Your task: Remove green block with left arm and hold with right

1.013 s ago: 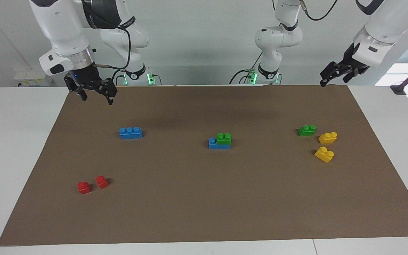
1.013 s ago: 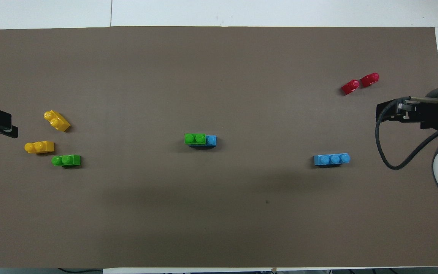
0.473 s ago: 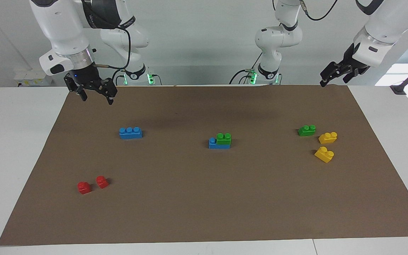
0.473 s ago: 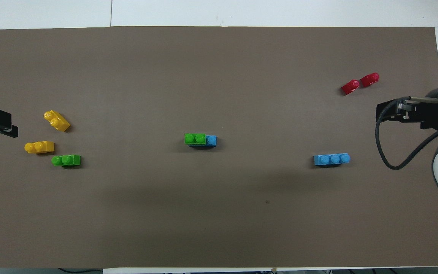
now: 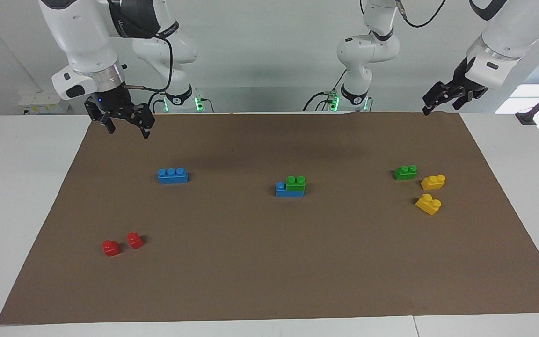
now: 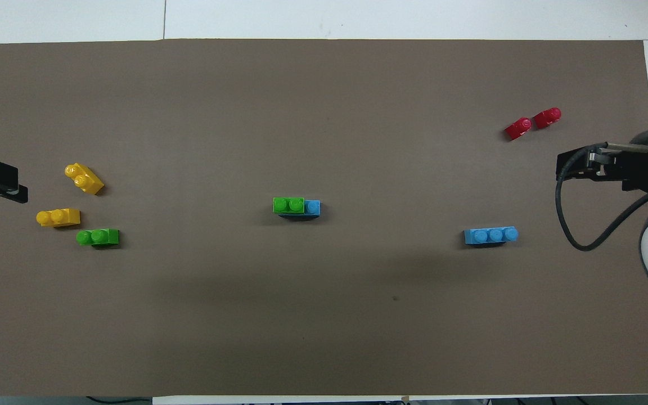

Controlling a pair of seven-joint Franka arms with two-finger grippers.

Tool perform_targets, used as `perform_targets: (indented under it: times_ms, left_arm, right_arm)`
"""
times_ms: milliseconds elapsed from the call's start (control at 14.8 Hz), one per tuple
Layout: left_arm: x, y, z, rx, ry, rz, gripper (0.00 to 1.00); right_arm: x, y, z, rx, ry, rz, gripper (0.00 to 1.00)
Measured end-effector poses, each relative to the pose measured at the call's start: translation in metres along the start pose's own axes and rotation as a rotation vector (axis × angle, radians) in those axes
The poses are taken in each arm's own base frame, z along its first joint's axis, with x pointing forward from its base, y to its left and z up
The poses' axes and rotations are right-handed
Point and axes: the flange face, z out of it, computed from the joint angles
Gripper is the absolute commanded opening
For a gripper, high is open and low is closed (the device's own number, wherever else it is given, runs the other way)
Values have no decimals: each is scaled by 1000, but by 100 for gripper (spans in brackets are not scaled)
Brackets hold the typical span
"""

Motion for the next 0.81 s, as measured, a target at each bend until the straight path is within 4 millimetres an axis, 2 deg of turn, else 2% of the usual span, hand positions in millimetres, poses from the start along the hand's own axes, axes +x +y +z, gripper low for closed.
perform_targets:
  times_ms: [473,675,810]
  left_arm:
    - [-3,1,-2,0,4,-8,100]
    - [-5,7,-1,2,0,-145,100]
    - [-9,27,5,5,-1,-282,100]
  right_arm:
    - [0,0,0,0,-1,-1,100]
    - [-1,-1,1,-1,-2,-2,100]
    - [-1,-3,2,0,-4,-1,100]
